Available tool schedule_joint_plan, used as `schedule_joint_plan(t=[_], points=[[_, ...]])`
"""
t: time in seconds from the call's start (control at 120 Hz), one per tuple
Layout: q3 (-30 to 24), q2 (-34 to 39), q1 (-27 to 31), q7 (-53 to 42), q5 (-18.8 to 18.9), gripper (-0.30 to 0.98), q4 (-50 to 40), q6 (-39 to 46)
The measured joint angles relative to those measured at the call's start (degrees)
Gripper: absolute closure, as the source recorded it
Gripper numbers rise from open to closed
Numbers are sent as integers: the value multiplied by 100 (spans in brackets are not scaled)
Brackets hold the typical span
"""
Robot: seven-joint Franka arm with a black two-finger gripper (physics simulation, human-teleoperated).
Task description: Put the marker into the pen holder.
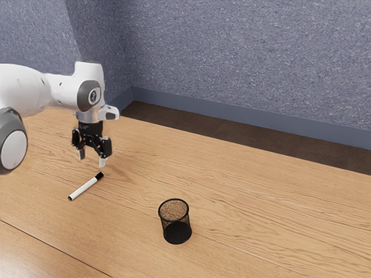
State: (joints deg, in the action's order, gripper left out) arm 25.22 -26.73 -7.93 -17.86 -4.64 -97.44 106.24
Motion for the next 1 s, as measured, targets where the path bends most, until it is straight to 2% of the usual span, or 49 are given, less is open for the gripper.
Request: schedule_joint_plan(t=[0.292, 0.467, 0.675, 0.775, 1.0], points=[[-1, 407, -218, -370, 221, 2, -1241, 700], [0, 412, -153, -788, 544, 2, -1221, 1259], [-35, 40, 70, -1315, 612, 2, -1018, 1731], [-58, -104, 78, -1512, 491, 2, -900, 1868], [-62, -215, 186, -1862, -300, 3, -882, 2042]])
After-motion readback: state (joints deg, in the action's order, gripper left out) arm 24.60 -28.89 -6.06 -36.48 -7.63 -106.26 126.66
